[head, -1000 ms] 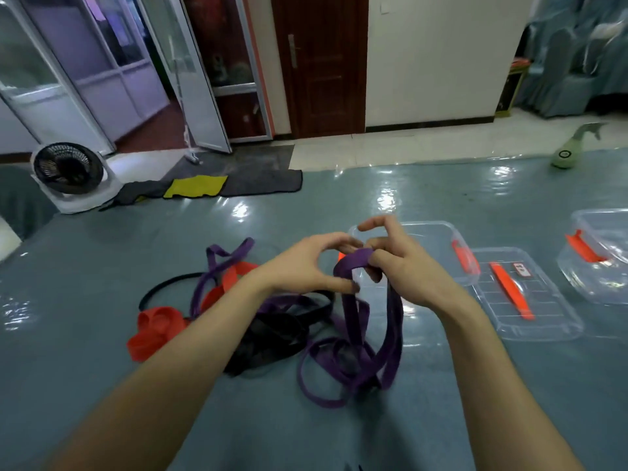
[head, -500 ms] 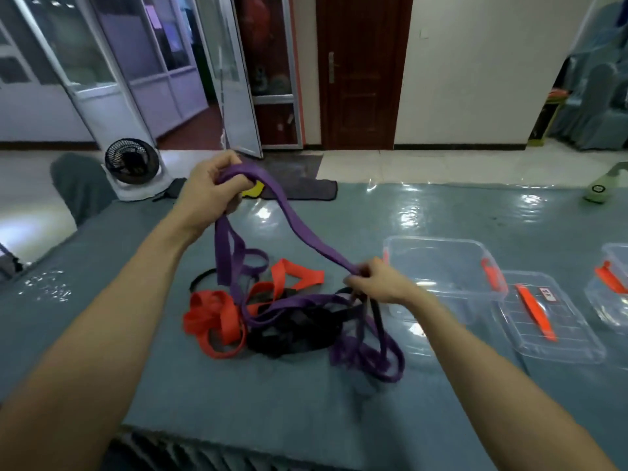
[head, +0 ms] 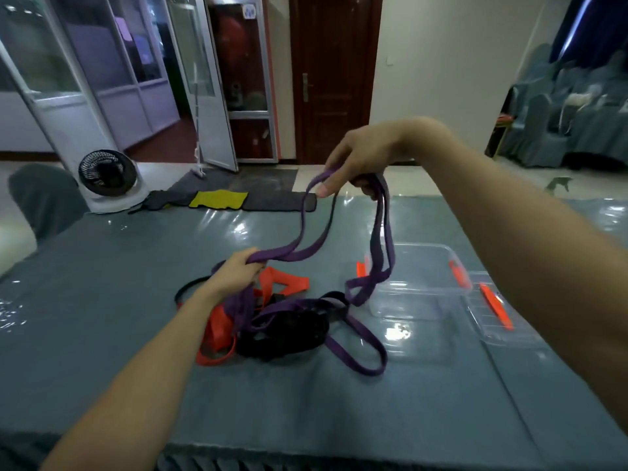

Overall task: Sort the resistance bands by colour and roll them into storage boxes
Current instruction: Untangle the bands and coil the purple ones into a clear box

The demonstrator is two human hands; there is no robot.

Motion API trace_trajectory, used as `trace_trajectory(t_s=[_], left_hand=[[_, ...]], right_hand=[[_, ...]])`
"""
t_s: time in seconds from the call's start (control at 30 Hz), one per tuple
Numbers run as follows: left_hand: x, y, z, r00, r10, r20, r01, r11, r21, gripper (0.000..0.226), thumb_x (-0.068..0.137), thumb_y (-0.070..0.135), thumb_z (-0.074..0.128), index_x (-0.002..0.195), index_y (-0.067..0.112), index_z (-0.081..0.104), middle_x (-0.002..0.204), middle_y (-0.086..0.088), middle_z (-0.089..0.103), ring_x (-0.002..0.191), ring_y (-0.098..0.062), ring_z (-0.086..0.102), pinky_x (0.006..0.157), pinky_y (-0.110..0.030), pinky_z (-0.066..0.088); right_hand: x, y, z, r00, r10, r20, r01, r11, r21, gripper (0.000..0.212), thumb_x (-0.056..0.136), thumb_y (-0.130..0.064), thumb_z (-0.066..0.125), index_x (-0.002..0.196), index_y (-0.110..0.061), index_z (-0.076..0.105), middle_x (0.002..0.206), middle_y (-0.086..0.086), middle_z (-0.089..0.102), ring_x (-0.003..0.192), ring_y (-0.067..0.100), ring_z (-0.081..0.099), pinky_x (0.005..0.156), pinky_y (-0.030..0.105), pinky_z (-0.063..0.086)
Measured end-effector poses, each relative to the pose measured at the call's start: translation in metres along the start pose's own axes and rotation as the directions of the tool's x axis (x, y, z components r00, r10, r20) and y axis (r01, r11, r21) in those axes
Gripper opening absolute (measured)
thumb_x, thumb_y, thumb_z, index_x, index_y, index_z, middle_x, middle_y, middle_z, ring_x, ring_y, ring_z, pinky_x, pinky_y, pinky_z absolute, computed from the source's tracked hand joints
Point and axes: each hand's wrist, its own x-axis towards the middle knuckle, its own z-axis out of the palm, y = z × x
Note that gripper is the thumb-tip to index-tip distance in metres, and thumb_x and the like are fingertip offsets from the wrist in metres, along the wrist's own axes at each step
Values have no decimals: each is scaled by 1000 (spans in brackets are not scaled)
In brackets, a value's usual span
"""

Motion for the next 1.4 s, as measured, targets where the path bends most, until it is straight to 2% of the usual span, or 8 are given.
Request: trace_trajectory(t_s=[0.17, 0.37, 0.47, 0.6, 0.73, 0.93, 1.17, 1.4], left_hand=[[17, 21, 23, 998, 65, 4, -65, 998, -9, 17, 108, 9, 59, 95, 14, 69, 65, 5, 49, 52, -7, 54, 54, -22, 49], [42, 25, 55, 997, -49, 61, 61, 976, -207, 21, 113, 17, 55, 92, 15, 60, 66, 1, 40, 49, -13, 37, 51, -29, 43], [55, 41, 81, 989, -57, 139, 81, 981, -176, 31, 113, 29, 57, 89, 11, 61, 61, 1, 36, 48, -16, 35, 57, -32, 37], [59, 68, 125, 942, 27, 335, -40, 999, 32, 36, 108, 55, 60, 101, 25, 78, 66, 12, 55, 63, -11, 48, 62, -31, 40], [55, 101, 181, 872, 63, 484, -144, 981, 131, 58, 78, 95, 65, 116, 51, 73, 122, 18, 73, 114, -9, 68, 103, -37, 52], [54, 125, 267, 815, 103, 570, -149, 988, 34, 85, 62, 85, 83, 139, 55, 60, 79, -4, 41, 72, -15, 45, 72, -36, 36], [33, 184, 405, 802, 135, 582, 77, 942, -326, 43, 116, 27, 50, 158, 34, 54, 83, -8, 36, 78, -23, 33, 78, -33, 33], [14, 223, 472, 724, 178, 667, 390, 691, -608, 76, 107, 67, 38, 103, 1, 77, 153, -37, 48, 134, -36, 53, 125, -38, 24]], right_hand=[[-11, 32, 18, 993, 57, 106, -73, 986, 147, 19, 100, -12, 76, 113, 1, 77, 78, 14, 72, 73, 26, 73, 89, 45, 64], [-37, 55, 19, 898, 272, 346, -306, 951, 45, 45, 92, -34, 85, 118, 1, 74, 73, 12, 61, 73, 35, 73, 90, 51, 66], [-47, 69, 17, 959, 156, 237, -205, 959, 195, 17, 100, -7, 73, 111, 6, 70, 96, 21, 77, 98, 39, 80, 91, 44, 66], [-68, 93, 7, 985, 106, 133, -141, 948, 285, 17, 95, -9, 79, 104, 1, 69, 74, 8, 66, 67, 22, 69, 79, 39, 66], [-85, 123, -9, 970, 233, -73, -230, 972, 46, 26, 86, -9, 89, 101, 4, 73, 64, 7, 64, 57, 17, 61, 62, 31, 63], [-114, 177, -26, 947, 240, -212, -298, 902, -311, 24, 81, -20, 90, 99, -6, 81, 92, 14, 80, 73, 24, 69, 68, 35, 59], [-135, 244, -3, 981, 88, -170, -79, 995, 58, 16, 86, -8, 86, 97, 0, 77, 78, 11, 77, 64, 20, 77, 65, 30, 66], [-157, 319, 0, 962, 119, -246, 10, 884, 468, 9, 91, 8, 73, 85, 2, 69, 52, 3, 66, 54, 19, 71, 70, 38, 69]])
